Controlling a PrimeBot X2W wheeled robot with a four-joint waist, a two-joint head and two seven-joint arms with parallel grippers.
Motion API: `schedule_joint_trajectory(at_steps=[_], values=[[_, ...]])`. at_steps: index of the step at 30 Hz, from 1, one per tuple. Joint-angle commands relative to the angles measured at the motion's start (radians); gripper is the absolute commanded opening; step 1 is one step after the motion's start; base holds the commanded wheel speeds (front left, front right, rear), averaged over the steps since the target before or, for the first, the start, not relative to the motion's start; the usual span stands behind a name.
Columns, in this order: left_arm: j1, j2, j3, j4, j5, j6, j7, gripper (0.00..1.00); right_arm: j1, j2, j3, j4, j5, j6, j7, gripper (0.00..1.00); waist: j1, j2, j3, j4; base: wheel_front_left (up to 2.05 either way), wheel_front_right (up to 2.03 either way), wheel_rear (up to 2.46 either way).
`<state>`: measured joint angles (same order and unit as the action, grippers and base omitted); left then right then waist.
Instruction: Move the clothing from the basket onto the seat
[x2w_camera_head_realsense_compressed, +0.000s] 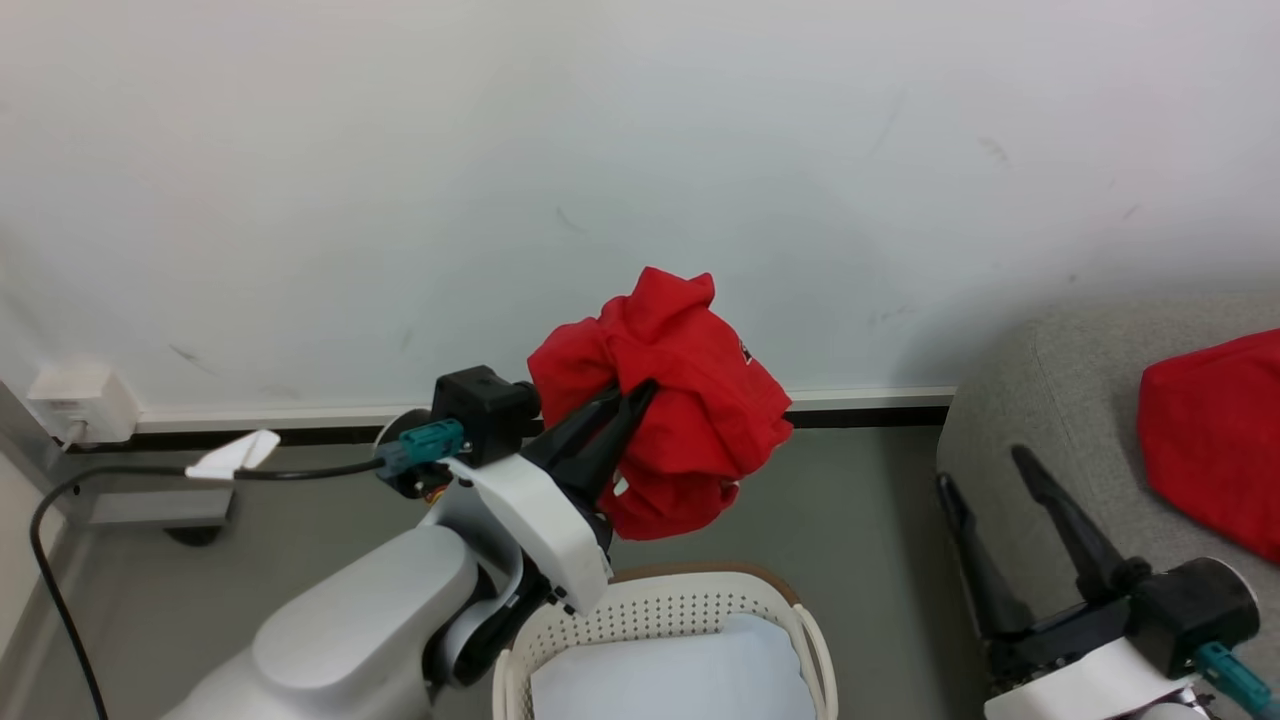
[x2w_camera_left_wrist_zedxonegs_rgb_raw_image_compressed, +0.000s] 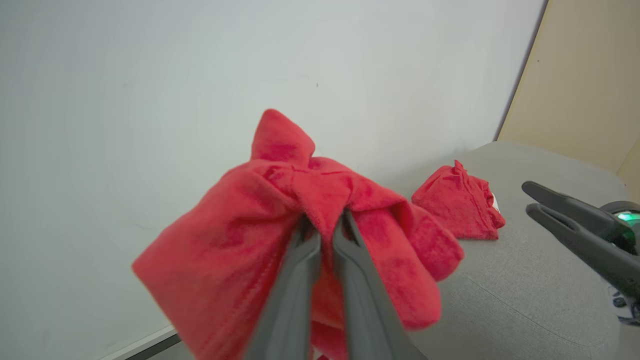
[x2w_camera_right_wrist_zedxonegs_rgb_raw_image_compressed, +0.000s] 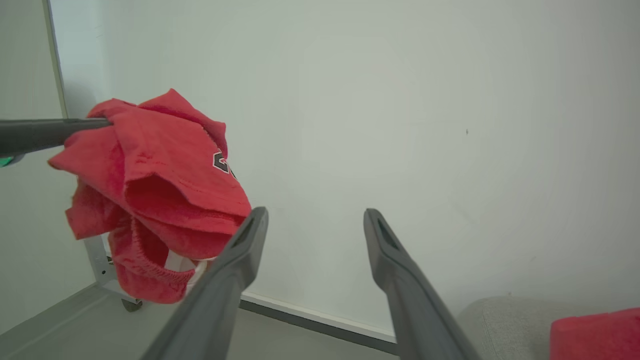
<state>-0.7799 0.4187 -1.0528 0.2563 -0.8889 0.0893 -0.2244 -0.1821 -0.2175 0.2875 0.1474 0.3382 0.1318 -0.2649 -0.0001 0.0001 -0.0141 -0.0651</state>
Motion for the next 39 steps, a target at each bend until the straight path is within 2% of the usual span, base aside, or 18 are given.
schedule_joint_trajectory(at_steps=[1,10,22,29,38,39], values=[[0.011,0.008,0.003,-0.010,-0.004,0.005,-0.001,0.00,-0.006,-0.012,0.025,-0.009,-0.002,-0.002,0.001,1.00,0.0001,-0.0001,0.002,-0.001,0.00,0.00,0.00],[0.018,0.000,-0.006,-0.045,-0.011,0.011,0.010,0.00,-0.098,-0.066,0.205,0.043,-0.021,-0.002,0.001,1.00,0.0001,-0.0001,0.004,0.020,0.00,0.00,0.00],[0.018,-0.042,-0.041,-0.062,-0.014,-0.006,0.030,0.00,-0.223,-0.052,0.384,0.199,-0.059,-0.002,0.001,1.00,0.0001,-0.0001,0.000,0.095,0.00,0.00,0.00],[0.024,-0.073,-0.068,-0.068,-0.021,-0.024,0.045,0.00,-0.247,-0.035,0.354,0.249,-0.083,-0.002,0.001,1.00,0.0001,-0.0001,-0.007,0.156,0.00,0.00,0.00],[0.037,-0.107,-0.108,-0.051,-0.023,-0.043,0.061,0.00,-0.237,-0.009,0.333,0.244,-0.081,-0.002,0.001,1.00,0.0001,-0.0001,-0.015,0.230,0.00,0.00,0.00],[0.037,-0.108,-0.109,-0.049,-0.023,-0.043,0.060,0.00,-0.235,-0.007,0.332,0.242,-0.080,-0.002,0.001,0.85,0.0001,-0.0001,-0.015,0.236,0.00,0.00,0.00]])
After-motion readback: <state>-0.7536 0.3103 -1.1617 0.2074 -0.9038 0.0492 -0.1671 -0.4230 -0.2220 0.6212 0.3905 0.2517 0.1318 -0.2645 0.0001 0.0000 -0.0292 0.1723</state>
